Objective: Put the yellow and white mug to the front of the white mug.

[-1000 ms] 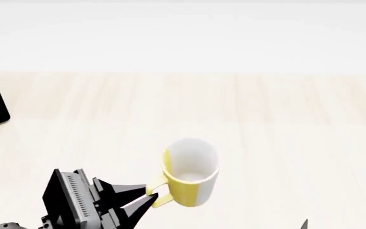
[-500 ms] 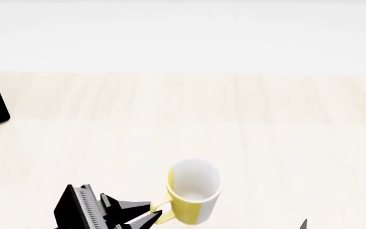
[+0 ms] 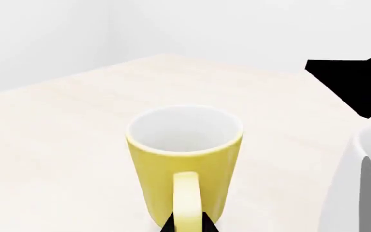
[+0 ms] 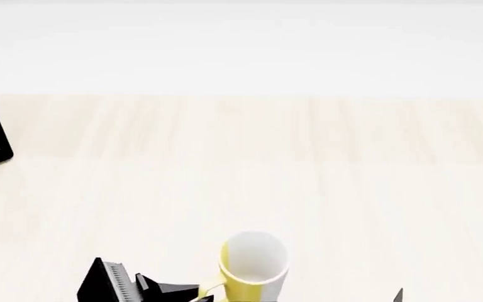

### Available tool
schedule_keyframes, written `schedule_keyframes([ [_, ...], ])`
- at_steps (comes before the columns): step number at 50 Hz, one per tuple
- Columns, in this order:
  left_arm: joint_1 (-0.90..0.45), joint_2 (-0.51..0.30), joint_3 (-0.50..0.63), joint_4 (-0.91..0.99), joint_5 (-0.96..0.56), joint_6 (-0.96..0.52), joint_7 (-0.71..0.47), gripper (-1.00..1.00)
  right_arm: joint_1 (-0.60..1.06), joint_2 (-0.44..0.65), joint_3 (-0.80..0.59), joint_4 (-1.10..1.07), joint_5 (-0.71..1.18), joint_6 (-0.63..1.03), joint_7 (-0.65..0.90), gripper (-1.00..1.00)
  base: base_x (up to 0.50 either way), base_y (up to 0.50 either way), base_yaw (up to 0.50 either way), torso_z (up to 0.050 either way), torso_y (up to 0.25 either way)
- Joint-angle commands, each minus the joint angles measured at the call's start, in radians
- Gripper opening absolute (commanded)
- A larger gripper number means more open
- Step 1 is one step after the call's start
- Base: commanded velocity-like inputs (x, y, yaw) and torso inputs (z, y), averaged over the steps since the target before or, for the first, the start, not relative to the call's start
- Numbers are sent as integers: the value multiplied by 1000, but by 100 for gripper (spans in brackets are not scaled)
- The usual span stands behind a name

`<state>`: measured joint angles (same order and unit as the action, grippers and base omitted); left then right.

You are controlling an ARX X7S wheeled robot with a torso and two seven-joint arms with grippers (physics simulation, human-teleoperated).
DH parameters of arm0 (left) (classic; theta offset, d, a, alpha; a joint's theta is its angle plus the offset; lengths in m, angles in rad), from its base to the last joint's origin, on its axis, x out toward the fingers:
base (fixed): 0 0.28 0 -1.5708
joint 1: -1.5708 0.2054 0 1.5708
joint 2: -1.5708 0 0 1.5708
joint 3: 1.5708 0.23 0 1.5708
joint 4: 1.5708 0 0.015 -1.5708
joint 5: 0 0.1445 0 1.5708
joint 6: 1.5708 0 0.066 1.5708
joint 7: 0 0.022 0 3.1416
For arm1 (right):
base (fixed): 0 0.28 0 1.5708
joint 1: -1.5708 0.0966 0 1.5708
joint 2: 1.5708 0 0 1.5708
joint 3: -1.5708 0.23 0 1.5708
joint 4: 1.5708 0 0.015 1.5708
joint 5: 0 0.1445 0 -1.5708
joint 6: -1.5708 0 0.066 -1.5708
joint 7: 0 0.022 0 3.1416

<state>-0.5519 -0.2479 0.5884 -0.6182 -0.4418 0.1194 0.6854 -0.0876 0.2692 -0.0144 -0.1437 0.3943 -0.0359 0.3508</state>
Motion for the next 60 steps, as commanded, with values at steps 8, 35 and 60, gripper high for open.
schedule_keyframes([
  [8, -18, 38, -5, -112, -26, 18, 34, -100, -1, 5, -5, -1, 4, -4, 5, 100, 0, 0, 0, 0, 0],
  [35, -10, 36, 1, -126, -25, 62, 48, 100, -7, 12, -9, -5, 10, -11, 12, 100, 0, 0, 0, 0, 0],
  [60, 29, -24, -29, 43, -156, -32, 107, 100, -2, 17, -17, 0, 15, -13, 17, 100, 0, 0, 0, 0, 0],
])
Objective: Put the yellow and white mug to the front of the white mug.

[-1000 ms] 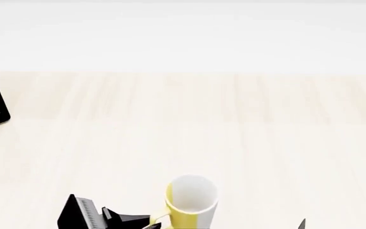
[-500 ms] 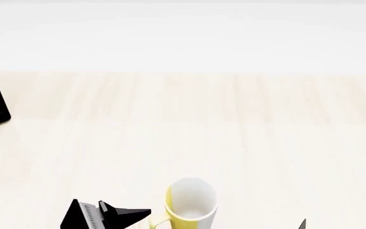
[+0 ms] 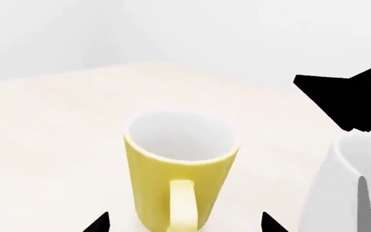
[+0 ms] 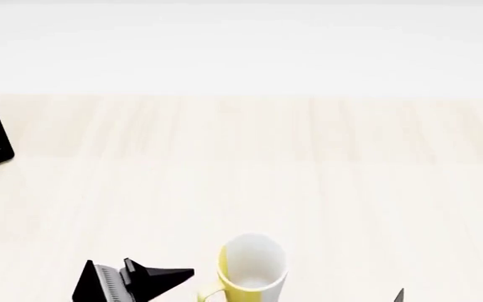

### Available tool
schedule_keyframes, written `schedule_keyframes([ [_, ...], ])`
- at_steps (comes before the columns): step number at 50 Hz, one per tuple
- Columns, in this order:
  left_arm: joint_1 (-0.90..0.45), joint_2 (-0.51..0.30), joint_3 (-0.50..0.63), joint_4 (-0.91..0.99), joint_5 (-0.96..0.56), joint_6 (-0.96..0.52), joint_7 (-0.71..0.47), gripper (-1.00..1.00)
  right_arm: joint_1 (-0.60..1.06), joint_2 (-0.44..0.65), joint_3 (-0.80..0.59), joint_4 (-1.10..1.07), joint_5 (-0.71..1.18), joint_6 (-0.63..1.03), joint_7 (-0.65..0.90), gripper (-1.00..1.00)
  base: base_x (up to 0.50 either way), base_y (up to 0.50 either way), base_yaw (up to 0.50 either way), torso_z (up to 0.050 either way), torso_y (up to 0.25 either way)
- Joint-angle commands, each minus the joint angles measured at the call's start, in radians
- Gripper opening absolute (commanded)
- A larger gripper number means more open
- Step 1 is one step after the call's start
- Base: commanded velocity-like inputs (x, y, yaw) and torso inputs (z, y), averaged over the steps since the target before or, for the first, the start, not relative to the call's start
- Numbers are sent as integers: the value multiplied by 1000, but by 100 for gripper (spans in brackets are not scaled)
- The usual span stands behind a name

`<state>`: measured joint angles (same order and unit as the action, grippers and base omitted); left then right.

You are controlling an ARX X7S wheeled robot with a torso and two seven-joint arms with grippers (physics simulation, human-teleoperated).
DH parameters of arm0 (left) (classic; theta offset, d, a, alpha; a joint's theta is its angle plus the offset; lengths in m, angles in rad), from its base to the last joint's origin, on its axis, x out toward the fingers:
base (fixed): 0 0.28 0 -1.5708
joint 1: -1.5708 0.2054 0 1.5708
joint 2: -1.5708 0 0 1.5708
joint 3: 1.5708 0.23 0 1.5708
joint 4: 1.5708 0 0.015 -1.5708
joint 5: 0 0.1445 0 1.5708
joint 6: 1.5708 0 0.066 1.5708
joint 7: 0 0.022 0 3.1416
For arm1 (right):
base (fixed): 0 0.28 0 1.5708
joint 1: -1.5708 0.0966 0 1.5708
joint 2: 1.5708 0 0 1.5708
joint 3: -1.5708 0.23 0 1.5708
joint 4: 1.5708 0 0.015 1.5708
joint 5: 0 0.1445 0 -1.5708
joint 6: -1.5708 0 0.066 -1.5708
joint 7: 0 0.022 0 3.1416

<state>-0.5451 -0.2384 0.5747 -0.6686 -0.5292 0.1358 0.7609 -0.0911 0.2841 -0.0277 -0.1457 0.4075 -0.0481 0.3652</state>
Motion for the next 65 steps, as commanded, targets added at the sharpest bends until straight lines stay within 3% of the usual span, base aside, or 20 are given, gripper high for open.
schedule_keyframes([
  [1, 24, -34, -15, 95, -66, -46, 29, 100, 2, 2, -4, 2, 1, -1, 3, 100, 0, 0, 0, 0, 0],
  [47, 116, -124, -159, 309, -352, -94, 82, 100, 10, 8, -23, 14, 3, -5, 12, 100, 0, 0, 0, 0, 0],
  [60, 276, -181, -235, 441, -426, -26, 63, 100, 5, 12, -25, 7, 5, -6, 17, 100, 0, 0, 0, 0, 0],
  [65, 386, -150, -290, 457, -387, 101, -3, 100, 3, 14, -26, 3, 5, -6, 19, 100, 0, 0, 0, 0, 0],
])
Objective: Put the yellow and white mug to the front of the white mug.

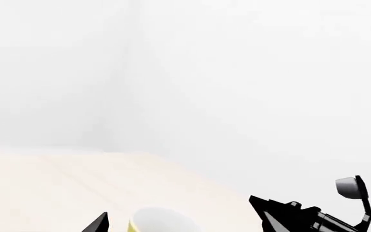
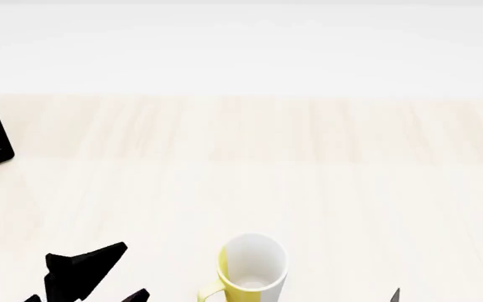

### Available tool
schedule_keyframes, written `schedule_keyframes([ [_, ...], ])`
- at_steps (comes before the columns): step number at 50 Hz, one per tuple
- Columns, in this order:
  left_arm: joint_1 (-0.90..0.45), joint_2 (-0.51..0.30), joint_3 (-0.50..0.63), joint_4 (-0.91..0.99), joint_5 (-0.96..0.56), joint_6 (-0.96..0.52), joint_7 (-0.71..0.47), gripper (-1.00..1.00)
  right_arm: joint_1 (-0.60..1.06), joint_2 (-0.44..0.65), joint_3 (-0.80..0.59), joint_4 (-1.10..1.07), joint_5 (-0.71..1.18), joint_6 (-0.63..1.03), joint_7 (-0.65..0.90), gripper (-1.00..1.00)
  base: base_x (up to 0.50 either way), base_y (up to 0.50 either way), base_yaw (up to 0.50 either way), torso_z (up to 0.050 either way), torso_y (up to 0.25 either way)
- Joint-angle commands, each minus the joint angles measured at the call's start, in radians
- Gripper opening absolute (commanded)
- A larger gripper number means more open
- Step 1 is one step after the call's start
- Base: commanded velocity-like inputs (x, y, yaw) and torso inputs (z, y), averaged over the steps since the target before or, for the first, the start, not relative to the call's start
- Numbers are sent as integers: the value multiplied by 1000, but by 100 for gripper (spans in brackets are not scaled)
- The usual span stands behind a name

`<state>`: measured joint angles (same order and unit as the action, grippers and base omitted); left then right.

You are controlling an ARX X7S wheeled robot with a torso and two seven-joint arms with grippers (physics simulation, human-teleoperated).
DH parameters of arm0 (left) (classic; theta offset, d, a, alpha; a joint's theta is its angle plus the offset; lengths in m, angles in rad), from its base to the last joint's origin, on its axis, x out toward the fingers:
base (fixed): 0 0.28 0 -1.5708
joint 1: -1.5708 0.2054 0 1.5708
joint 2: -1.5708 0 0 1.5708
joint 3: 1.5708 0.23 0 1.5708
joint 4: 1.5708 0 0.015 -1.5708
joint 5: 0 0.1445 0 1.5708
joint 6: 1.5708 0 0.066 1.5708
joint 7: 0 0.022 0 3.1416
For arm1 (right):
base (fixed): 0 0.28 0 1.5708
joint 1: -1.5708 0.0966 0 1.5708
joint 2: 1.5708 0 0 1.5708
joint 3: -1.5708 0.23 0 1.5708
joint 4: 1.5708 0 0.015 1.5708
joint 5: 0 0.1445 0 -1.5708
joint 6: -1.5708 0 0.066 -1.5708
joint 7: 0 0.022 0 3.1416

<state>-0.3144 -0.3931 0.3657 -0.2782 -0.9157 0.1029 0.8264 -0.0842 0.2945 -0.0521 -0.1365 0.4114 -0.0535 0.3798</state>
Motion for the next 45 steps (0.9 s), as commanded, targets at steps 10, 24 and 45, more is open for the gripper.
schedule_keyframes([
  [10, 288, 64, -165, 117, -16, 237, -208, 100, -4, 4, -8, -9, -3, -2, 7, 100, 0, 0, 0, 0, 0],
  [24, 309, 164, -230, 165, 114, 345, -471, 100, -17, 15, -11, -31, -11, -2, 18, 100, 0, 0, 0, 0, 0],
  [45, 512, 283, -359, 489, 339, 609, -724, 100, -93, 32, -21, -169, -72, -29, 60, 100, 0, 0, 0, 0, 0],
])
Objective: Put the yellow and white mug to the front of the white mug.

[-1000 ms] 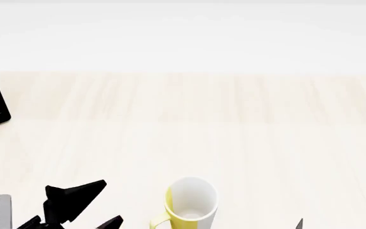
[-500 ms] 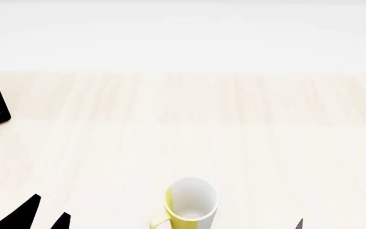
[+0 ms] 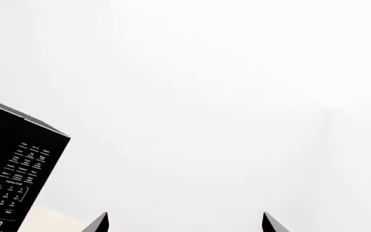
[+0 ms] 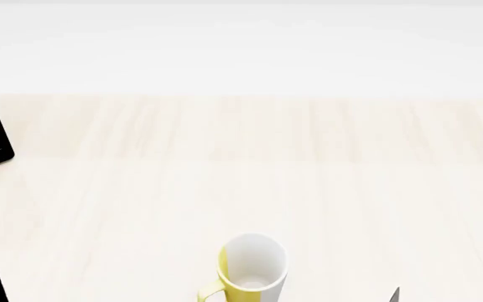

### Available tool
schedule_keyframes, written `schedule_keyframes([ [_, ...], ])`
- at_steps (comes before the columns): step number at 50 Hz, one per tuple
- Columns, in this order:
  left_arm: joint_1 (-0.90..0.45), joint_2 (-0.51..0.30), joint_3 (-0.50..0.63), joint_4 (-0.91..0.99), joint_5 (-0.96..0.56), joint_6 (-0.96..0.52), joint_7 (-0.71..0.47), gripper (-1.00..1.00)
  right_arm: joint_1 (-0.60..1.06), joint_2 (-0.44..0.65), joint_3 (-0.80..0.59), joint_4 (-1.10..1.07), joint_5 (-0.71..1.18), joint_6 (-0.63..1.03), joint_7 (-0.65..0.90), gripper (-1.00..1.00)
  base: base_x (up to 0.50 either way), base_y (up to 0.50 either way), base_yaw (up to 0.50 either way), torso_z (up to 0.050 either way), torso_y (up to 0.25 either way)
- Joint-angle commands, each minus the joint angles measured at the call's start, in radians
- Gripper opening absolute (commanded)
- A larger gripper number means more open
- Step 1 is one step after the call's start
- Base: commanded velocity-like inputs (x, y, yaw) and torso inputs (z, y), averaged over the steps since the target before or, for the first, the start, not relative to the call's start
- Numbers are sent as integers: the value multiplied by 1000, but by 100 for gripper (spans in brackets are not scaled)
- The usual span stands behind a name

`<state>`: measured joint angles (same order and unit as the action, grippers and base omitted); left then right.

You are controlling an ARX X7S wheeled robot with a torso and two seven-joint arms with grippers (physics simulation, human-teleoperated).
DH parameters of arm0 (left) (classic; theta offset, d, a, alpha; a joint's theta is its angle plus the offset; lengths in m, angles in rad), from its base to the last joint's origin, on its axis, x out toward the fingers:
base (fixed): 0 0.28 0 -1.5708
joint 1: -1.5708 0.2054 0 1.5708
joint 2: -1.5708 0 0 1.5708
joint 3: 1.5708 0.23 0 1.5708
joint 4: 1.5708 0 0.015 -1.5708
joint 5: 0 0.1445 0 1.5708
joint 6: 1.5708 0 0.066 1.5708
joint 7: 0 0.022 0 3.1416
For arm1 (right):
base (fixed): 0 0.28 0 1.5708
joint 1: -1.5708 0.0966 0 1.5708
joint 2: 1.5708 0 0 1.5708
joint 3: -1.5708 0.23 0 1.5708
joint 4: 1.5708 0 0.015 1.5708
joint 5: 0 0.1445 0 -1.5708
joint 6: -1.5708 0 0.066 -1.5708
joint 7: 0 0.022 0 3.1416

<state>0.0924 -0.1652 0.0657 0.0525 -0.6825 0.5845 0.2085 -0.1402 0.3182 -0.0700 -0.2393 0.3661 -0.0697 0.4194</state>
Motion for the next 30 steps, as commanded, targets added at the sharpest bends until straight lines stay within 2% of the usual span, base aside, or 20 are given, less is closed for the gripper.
schedule_keyframes([
  [1, 116, 58, -60, 174, 114, 140, -107, 100, -43, 9, -2, -74, -30, -15, 23, 100, 0, 0, 0, 0, 0],
  [8, 171, 44, -52, 249, 117, 161, -108, 100, -120, 18, -2, -194, -98, -47, 61, 100, 0, 0, 0, 0, 0],
  [30, 220, 19, -57, 321, 95, 184, -135, 100, -233, 31, 1, -324, -178, -147, 81, 100, 0, 0, 0, 0, 0],
])
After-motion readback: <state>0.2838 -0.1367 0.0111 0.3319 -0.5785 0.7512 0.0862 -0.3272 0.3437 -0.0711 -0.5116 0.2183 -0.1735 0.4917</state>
